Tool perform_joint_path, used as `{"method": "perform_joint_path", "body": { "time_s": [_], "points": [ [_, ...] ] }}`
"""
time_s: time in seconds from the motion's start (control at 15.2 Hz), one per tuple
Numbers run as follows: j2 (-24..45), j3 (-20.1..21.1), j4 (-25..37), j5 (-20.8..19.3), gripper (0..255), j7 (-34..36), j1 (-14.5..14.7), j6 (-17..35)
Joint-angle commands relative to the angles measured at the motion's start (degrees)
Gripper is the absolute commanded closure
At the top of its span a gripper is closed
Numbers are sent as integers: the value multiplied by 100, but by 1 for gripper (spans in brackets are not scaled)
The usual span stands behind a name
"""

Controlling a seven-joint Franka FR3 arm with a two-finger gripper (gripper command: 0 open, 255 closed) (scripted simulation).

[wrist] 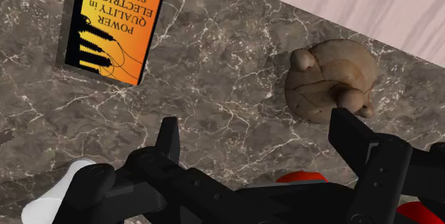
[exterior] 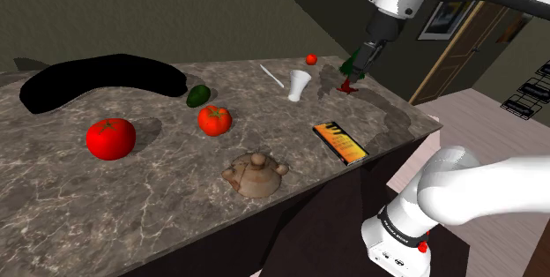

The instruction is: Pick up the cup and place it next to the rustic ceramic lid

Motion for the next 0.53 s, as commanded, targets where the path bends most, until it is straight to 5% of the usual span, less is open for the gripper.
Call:
{"method": "perform_joint_path", "body": {
  "time_s": [0.0,0.46],
  "points": [
    [0,0,0,0,0,0,0,0],
    [1275,-70,215,-388,0,-51,-206,923]
  ]
}}
